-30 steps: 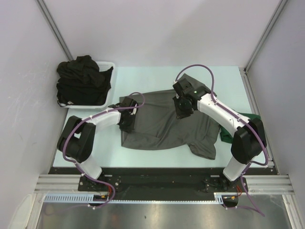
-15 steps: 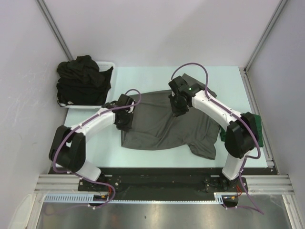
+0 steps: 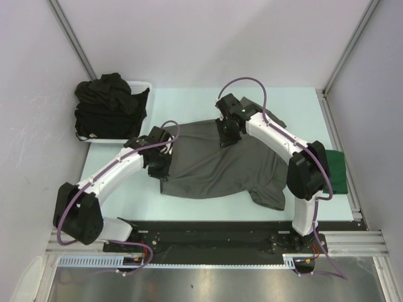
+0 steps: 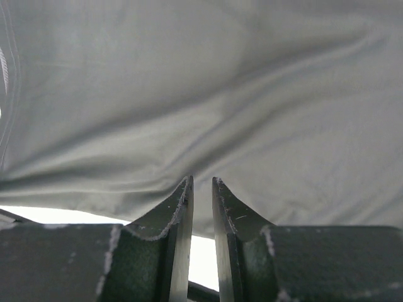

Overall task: Fold and stack the t-shirts
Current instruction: Flatten out the tshirt

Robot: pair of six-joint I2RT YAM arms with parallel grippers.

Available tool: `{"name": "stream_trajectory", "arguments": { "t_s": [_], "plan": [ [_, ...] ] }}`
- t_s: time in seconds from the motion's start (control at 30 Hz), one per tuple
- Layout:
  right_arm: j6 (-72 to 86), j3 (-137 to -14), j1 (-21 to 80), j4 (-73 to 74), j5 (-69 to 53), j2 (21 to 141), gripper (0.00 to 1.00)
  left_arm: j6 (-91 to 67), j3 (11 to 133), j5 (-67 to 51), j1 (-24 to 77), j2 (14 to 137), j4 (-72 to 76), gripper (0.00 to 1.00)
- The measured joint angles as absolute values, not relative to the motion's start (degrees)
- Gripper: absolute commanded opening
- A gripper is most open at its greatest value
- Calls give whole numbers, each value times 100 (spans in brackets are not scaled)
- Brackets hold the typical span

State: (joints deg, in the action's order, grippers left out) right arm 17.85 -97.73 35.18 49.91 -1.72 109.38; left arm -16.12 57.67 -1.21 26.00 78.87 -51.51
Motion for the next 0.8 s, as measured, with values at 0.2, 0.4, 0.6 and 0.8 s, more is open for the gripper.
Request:
{"name": "stream_trajectory", "arguments": {
  "t_s": [0.2,0.4,0.6,0.8],
  "plan": [
    [1772,-10051,3520,5033,-237,11218,23,-1647,5516,-355,2637,7526,-5437,0],
    [1772,-10130,3518,5094,-292,11308,23,-1643,5304,-545,2679,7505,-5666,2],
    [1772,-10184,3518,5105,-307,11308,23,-1621,5172,-646,2720,7546,-5719,4],
    [1772,-10184,3514,5118,-307,11308,23,-1651,5153,-626,2742,7644,-5789,20]
  ]
}}
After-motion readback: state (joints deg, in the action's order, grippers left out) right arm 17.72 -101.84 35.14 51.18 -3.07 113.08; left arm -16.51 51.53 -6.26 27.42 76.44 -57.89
